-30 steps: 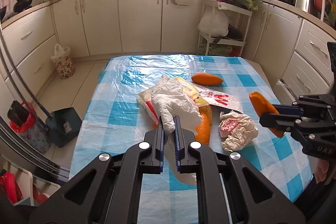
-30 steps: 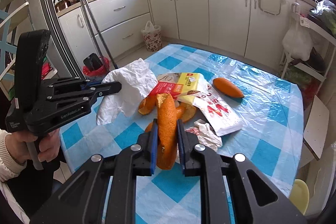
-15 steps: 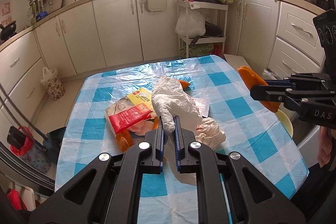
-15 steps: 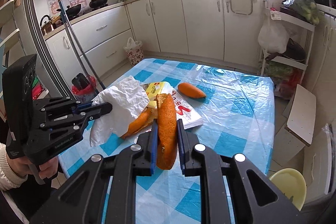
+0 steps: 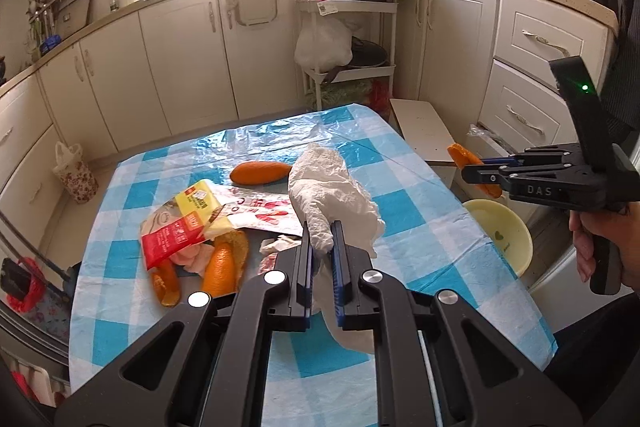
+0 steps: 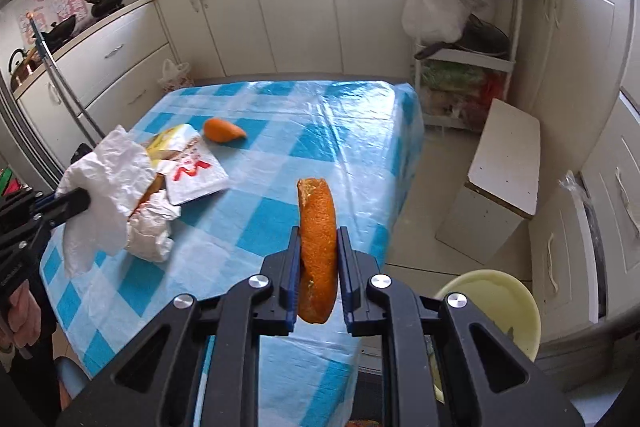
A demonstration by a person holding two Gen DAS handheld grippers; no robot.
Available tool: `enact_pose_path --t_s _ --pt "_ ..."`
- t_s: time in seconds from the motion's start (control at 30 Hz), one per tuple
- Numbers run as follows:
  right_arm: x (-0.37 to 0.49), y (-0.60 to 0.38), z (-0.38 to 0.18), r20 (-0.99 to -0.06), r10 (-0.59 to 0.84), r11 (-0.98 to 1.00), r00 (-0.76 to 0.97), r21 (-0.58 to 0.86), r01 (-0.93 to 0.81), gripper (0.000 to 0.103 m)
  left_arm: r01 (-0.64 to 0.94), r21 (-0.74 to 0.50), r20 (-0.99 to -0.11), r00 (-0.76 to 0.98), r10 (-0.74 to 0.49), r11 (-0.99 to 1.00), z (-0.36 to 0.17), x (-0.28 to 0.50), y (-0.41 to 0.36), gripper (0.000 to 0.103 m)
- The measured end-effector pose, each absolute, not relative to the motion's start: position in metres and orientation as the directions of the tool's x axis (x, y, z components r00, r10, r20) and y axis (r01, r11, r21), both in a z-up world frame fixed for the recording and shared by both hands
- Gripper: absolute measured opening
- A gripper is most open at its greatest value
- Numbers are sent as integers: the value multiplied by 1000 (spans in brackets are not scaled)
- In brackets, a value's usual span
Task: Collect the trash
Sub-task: 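Carry the peel and tissue to the yellow bucket and open both grippers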
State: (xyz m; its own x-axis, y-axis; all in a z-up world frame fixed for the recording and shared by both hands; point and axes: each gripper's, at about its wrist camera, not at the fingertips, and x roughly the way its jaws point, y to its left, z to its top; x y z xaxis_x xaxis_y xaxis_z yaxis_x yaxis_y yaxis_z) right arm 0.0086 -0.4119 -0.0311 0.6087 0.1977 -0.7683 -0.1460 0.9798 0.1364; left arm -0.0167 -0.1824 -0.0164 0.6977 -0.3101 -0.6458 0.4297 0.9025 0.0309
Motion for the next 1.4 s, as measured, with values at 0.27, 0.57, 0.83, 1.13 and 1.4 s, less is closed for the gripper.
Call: enact_pose_path --t_s 0.27,0.57,0.83,1.13,1.4 --pt "14 -475 -68 -834 127 988 537 155 8 18 491 34 -653 670 -353 871 -19 -21 -229 8" --pt "21 -529 -113 -903 85 961 420 186 204 19 540 15 -668 632 -394 841 -24 -17 -274 8" --pt "15 -568 -134 -920 87 902 382 235 361 29 586 -28 -684 580 -443 810 -33 -9 -324 8" --pt "-5 -603 -98 -847 -26 811 531 293 507 58 640 -100 -725 477 -497 761 -61 -4 -393 8" --pt "-24 -628 -64 -742 -203 759 638 292 581 66 660 -133 -791 378 -480 739 -101 12 -472 9"
